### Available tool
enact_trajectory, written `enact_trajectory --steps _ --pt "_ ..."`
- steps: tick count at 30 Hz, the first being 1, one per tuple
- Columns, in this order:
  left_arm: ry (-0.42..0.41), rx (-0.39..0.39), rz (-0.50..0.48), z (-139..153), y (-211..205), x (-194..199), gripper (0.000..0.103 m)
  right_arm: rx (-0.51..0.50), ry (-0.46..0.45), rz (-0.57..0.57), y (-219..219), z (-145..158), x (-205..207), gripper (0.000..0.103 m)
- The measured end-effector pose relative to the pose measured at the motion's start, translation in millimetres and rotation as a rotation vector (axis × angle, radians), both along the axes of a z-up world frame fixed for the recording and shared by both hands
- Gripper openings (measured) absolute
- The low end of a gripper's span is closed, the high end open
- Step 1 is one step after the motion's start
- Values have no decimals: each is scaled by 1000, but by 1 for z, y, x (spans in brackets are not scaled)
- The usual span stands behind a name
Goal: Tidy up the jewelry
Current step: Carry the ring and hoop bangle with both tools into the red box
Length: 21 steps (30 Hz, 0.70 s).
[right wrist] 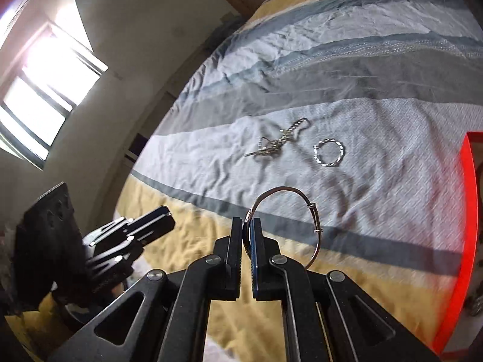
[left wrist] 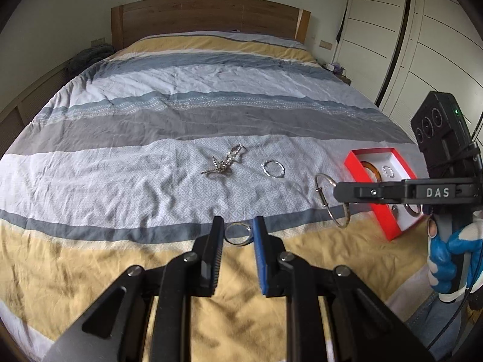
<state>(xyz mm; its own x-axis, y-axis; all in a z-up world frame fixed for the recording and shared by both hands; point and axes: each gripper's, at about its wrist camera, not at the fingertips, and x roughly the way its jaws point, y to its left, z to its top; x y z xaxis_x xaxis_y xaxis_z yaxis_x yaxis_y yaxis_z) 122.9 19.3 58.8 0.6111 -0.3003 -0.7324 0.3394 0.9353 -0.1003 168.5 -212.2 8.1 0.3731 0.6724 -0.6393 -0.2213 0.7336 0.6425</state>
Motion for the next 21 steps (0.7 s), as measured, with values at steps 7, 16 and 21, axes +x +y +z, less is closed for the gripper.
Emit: enact_trajectory --steps 7,16,21 --pt "-40 9 1 35 1 -49 18 137 -39 -40 -7 43 -51 5" --pt "-66 -17 -98 64 -58 -75 18 98 -113 -148 -72 79 -101 5" --pt "-46 -32 -198 62 -125 -66 18 14 -129 -243 -135 78 -113 5"
